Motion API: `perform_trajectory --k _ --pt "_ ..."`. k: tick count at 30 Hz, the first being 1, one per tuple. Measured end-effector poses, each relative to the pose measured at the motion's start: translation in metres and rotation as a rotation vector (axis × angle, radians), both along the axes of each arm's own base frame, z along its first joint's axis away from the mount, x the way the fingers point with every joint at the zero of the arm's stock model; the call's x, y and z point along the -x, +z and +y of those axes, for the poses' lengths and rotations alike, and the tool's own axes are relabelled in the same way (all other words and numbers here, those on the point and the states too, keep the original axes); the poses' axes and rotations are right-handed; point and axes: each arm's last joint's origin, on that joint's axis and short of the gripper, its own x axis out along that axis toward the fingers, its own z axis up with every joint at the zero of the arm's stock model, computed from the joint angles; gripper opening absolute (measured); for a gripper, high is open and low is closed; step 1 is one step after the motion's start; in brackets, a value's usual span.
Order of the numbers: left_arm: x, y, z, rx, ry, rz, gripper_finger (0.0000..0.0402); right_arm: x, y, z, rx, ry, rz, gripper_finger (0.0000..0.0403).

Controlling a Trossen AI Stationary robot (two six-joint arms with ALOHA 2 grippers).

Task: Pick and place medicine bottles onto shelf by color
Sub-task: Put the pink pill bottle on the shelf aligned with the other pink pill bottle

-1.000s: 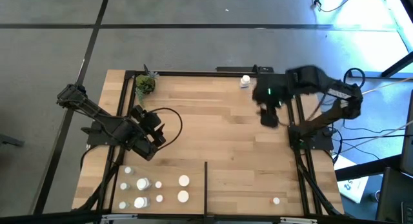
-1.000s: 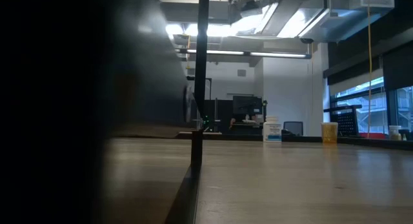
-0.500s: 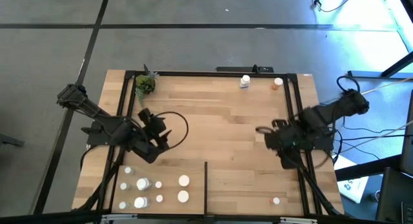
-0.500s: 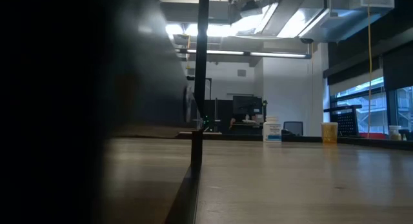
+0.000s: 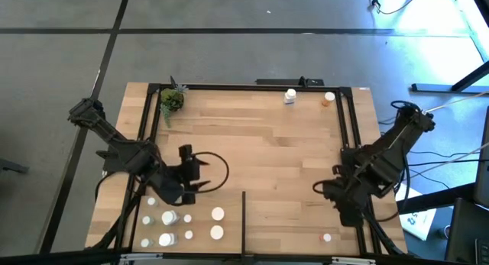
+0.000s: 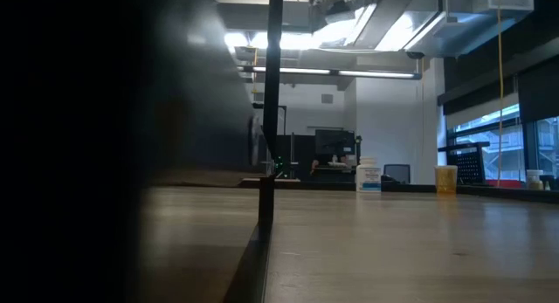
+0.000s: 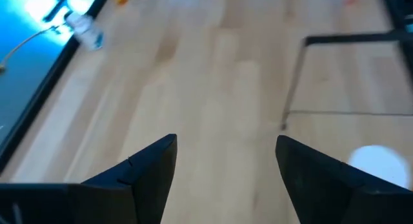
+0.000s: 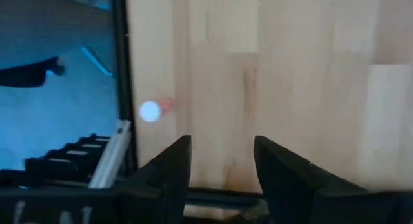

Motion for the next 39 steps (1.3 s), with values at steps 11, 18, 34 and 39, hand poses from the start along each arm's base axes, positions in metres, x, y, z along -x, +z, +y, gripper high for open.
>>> perform_trajectory --k 11,18,34,39 --pt "0.003 0.018 -0.037 0.064 -0.279 -0.166 0.0257 0.018 -0.044 0.041 -0.097 0.131 -0.103 0.017" --pt "0.007 0.023 -0.046 0.106 -0.311 -0.218 0.0257 0.026 -0.071 0.052 -0.096 0.188 -0.118 0.017" --pt "0.003 0.028 -0.045 0.126 -0.279 -0.269 0.0257 0.024 -0.085 0.066 -0.077 0.196 -0.136 0.017" --pt "0.003 0.027 -0.045 0.126 -0.279 -0.268 0.0257 0.022 -0.085 0.068 -0.1 0.192 -0.151 0.017"
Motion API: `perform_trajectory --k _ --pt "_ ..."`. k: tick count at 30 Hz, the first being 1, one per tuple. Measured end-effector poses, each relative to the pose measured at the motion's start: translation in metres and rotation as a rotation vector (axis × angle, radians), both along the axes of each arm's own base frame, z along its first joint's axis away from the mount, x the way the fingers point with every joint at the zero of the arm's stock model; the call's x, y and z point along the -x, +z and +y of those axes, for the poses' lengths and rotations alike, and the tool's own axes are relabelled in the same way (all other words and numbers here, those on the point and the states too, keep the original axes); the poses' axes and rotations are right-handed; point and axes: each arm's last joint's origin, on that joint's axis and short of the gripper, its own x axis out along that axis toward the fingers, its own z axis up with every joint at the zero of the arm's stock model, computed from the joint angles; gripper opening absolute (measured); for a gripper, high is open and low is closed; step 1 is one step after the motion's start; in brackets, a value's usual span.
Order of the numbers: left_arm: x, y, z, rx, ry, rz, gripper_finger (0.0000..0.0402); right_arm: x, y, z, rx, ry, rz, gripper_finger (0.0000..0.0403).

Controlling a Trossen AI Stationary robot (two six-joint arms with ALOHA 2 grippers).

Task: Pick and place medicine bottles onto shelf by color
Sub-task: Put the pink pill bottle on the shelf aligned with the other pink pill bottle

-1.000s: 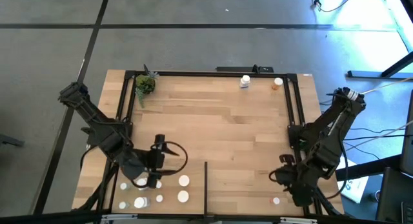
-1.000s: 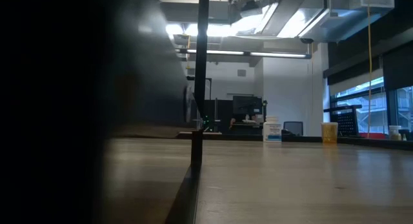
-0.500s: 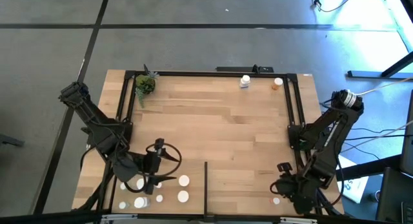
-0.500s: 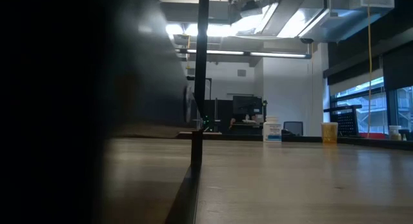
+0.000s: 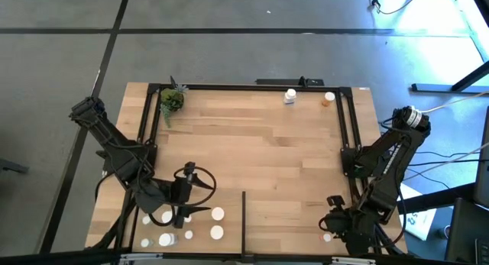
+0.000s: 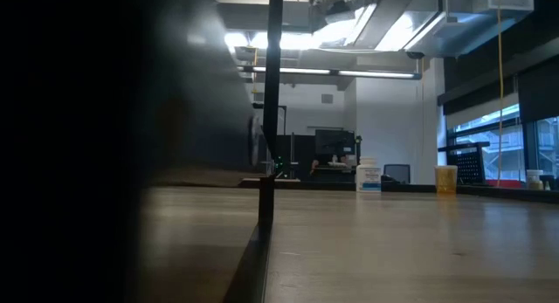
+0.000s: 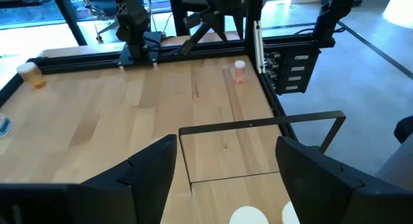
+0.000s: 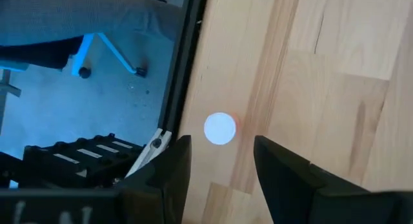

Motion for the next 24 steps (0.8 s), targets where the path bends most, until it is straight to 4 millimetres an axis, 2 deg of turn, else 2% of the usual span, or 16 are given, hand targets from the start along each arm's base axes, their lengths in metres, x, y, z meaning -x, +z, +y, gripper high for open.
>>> perform_trajectory --k 7,17,24 --pt "0.0 0.0 0.0 0.0 0.0 0.0 0.0257 -0.005 -0.009 0.006 0.006 0.002 0.019 0.017" --pt "0.0 0.0 0.0 0.001 0.004 0.0 0.0257 -0.02 -0.009 -0.002 -0.003 -0.092 0.026 0.0171" --pt "0.0 0.0 0.0 -0.001 0.009 -0.002 0.0257 -0.021 -0.009 -0.003 0.001 -0.085 0.021 0.0214"
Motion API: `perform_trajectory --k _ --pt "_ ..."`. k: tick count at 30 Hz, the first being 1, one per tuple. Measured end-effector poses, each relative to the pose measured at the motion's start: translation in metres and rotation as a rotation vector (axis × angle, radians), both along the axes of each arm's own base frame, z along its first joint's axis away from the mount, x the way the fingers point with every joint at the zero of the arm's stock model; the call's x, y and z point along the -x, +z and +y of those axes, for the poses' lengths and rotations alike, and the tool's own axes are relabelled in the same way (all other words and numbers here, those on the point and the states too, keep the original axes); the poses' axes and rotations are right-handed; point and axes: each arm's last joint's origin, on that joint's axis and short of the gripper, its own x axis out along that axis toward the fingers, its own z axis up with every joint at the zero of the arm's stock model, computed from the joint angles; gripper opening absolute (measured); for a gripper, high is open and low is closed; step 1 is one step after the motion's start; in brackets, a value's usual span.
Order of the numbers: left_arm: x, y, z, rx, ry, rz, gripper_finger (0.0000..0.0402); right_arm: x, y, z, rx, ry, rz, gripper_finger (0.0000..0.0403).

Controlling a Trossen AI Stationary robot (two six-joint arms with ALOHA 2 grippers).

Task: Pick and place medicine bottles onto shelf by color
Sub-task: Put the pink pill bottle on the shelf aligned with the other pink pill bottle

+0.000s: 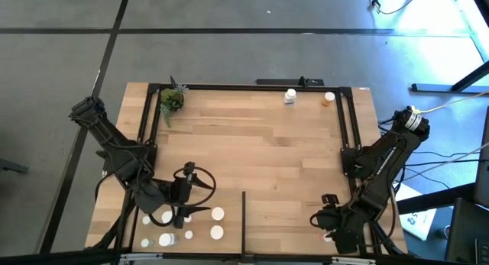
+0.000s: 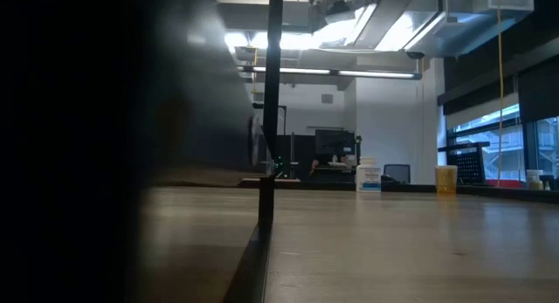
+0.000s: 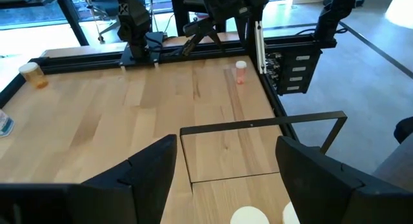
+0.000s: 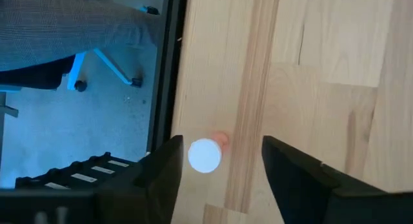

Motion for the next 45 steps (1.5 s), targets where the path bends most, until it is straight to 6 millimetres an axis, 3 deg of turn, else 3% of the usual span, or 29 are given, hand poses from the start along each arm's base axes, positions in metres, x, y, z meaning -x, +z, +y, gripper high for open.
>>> perform_trajectory --k 5,14,45 --pt "0.0 0.0 0.0 0.0 0.0 0.0 0.0257 0.003 -0.004 0.005 0.009 0.022 0.009 0.0242" --pt "0.0 0.0 0.0 -0.004 -0.001 0.001 0.0257 0.01 -0.03 0.026 0.071 0.185 0.044 0.0229" --pt "0.0 0.0 0.0 -0.002 0.0 0.0 0.0257 0.001 -0.07 0.041 0.156 0.181 0.099 0.0222"
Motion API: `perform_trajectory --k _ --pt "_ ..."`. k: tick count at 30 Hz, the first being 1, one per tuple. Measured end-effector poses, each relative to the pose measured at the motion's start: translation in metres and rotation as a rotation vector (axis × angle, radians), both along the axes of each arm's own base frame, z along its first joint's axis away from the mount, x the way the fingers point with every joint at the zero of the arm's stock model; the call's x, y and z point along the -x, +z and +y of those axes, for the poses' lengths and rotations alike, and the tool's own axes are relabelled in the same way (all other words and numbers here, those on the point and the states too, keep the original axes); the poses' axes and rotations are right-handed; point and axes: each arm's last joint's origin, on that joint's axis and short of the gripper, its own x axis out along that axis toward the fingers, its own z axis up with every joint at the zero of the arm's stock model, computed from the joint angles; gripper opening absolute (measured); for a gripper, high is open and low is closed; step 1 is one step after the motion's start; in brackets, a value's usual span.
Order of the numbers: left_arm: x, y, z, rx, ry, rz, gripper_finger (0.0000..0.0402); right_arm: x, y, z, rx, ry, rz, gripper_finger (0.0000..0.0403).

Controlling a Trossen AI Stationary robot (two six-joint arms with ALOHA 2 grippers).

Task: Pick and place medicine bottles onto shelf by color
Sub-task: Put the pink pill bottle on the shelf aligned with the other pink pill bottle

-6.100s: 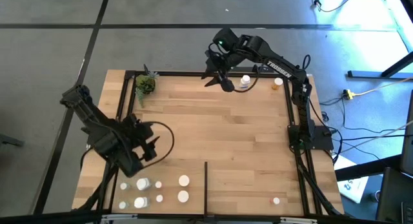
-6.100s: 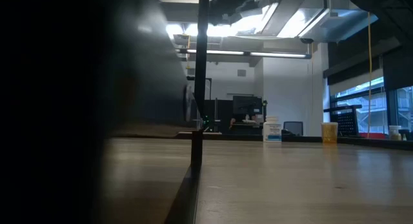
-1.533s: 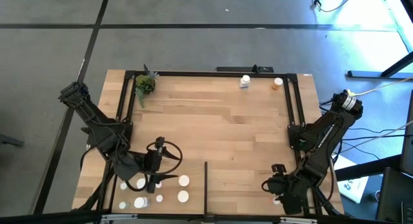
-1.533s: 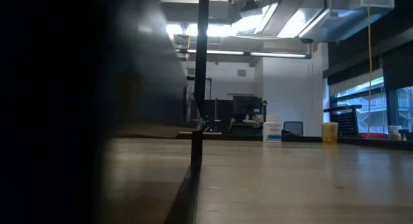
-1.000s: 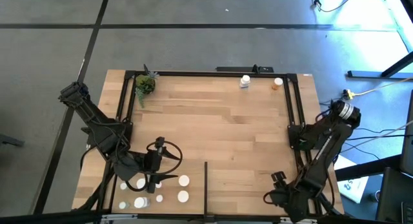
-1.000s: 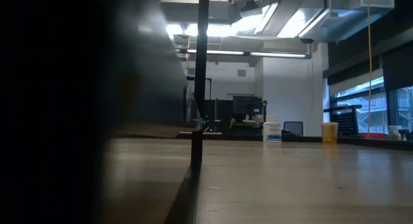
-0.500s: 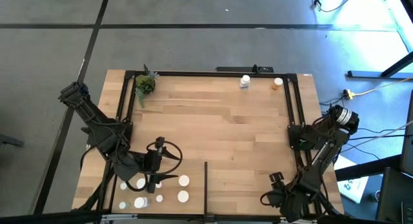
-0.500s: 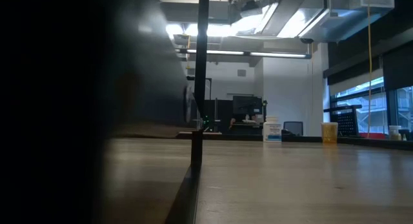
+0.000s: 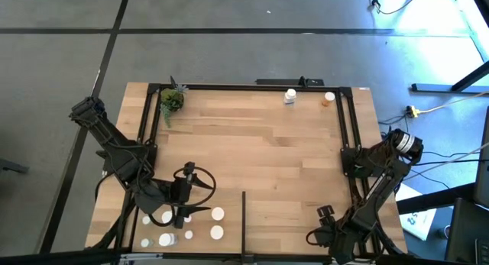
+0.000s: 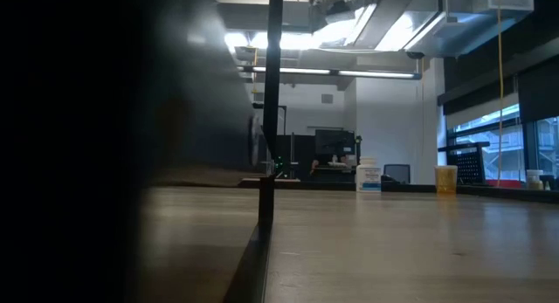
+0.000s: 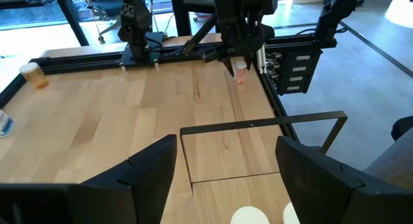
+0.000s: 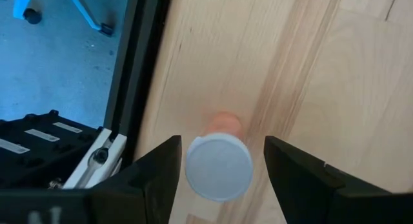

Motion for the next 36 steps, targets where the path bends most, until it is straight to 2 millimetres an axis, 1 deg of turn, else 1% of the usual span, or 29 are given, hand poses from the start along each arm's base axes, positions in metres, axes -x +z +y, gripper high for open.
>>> perform_trajectory --k 3,6,17,19,23,28,33,36 --pt "0.0 0.0 0.0 0.0 0.0 0.0 0.0257 0.0 0.0 0.0 0.007 -0.005 -0.012 0.0218" --pt "0.0 0.0 0.0 0.0 0.0 0.0 0.0257 -0.001 0.0 0.0 0.022 -0.018 -0.041 0.0205" --pt "0.0 0.0 0.0 0.0 -0.001 0.0 0.0257 -0.002 0.0 -0.001 0.037 -0.045 -0.07 0.0116" --pt "0.0 0.0 0.0 0.0 0.0 0.0 0.0257 -0.002 0.0 -0.001 0.037 -0.044 -0.07 0.0106" --pt "0.0 0.0 0.0 0.0 -0.001 0.0 0.0257 -0.003 0.0 -0.001 0.042 -0.049 -0.079 0.0105" --pt "0.0 0.0 0.0 -0.001 0.0 0.0 0.0257 -0.007 0.0 -0.004 0.07 -0.071 -0.118 0.0117" --pt "0.0 0.0 0.0 0.0 0.0 0.0 0.0257 -0.018 0.0 -0.012 0.077 -0.084 -0.105 0.0107" --pt "0.0 0.0 0.0 -0.001 0.0 0.0 0.0257 -0.028 0.001 -0.019 0.093 -0.078 -0.095 0.0109"
